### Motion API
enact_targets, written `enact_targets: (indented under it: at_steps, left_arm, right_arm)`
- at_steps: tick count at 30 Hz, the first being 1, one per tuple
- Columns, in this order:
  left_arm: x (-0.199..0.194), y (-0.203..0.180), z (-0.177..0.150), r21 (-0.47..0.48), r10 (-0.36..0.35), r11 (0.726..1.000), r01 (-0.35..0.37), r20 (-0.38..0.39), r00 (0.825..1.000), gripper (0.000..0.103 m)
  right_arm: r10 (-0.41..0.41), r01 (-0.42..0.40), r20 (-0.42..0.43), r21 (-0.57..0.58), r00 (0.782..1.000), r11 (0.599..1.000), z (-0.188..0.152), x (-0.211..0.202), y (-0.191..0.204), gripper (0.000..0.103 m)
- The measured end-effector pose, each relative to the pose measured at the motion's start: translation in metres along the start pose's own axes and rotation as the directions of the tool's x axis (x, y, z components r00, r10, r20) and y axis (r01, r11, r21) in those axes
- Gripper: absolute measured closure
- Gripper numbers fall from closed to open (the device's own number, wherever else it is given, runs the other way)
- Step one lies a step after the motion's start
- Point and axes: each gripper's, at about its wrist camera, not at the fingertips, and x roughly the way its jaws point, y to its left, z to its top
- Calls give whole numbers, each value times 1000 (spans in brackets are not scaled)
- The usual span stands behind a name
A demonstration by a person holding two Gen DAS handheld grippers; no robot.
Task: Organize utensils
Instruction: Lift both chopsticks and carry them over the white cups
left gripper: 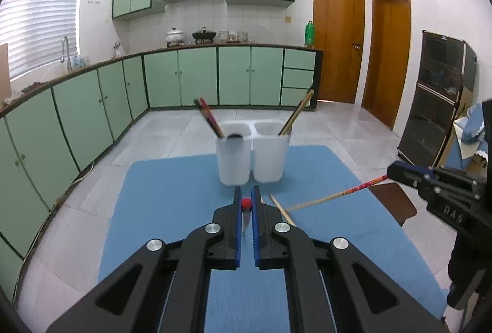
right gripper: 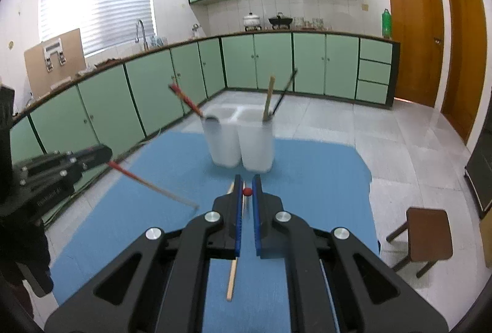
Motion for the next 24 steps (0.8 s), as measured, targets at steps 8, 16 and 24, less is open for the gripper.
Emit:
enact_targets:
  at_steps: [8,16,24]
  left_arm:
    - [9,-1,29,-3,-45,999,45,22,999,97]
    - [4,-1,63,12,-59,998,58,84,995,97]
    - [-7,0,126,20,-46,999,42,234,971,97]
  right_arm:
    - [38,-38,32,-21,999,999,54,0,-5,98]
    - [57,-54,70,-48,996,997,97,0,-8,98]
    - [58,-47,170,-64,984,997,167,0,-9,98]
